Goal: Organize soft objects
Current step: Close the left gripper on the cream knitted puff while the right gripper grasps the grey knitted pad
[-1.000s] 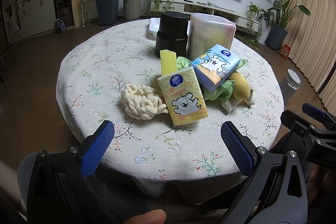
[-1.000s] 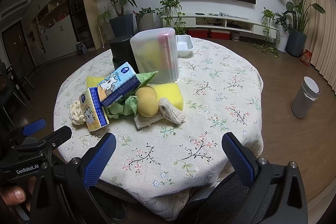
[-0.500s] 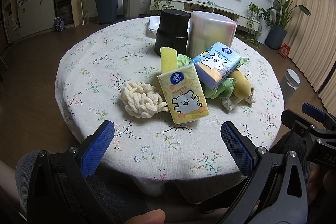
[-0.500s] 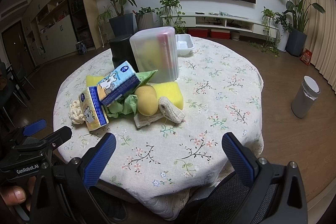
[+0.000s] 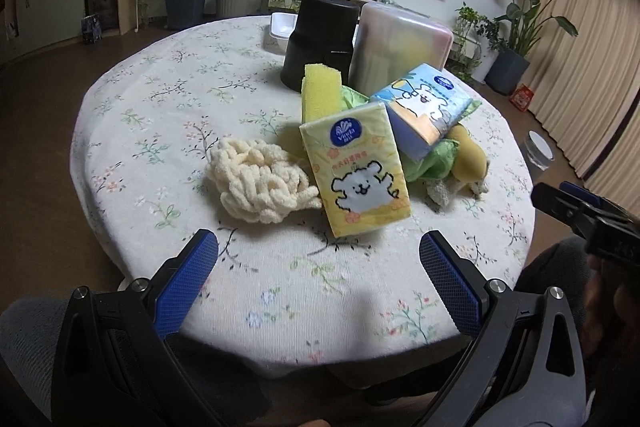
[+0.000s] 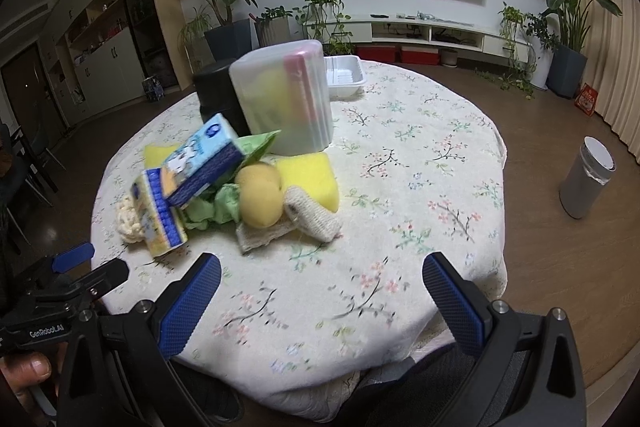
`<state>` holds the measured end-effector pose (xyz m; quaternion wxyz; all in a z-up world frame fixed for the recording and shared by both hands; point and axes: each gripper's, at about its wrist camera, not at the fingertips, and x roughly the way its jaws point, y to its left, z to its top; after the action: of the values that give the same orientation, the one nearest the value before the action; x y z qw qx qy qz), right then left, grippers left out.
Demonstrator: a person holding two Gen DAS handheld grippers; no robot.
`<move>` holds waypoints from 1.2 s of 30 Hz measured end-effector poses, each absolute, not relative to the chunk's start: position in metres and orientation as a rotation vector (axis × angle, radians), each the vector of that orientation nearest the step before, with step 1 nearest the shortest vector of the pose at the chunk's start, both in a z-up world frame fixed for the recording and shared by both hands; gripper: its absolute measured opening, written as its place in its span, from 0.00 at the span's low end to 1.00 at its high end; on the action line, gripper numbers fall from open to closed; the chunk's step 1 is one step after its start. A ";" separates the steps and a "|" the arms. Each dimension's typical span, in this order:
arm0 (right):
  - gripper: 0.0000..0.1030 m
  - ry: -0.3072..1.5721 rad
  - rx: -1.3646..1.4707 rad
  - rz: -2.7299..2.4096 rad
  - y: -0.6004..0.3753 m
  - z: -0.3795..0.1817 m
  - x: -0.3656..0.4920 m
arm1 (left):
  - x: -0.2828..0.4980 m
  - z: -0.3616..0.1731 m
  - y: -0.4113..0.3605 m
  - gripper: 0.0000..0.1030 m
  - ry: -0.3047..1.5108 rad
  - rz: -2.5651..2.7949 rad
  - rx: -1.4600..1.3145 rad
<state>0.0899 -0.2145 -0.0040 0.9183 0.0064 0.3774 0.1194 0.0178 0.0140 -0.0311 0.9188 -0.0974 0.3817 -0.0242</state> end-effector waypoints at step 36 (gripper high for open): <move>0.72 0.936 -0.108 0.371 -0.194 -0.050 0.163 | 0.078 -0.037 0.072 0.98 0.935 -0.085 -0.256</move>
<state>0.1626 -0.1945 -0.0501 0.8745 -0.0516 0.4485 0.1776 0.0783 0.0722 -0.0368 0.8840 -0.1231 0.4492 -0.0407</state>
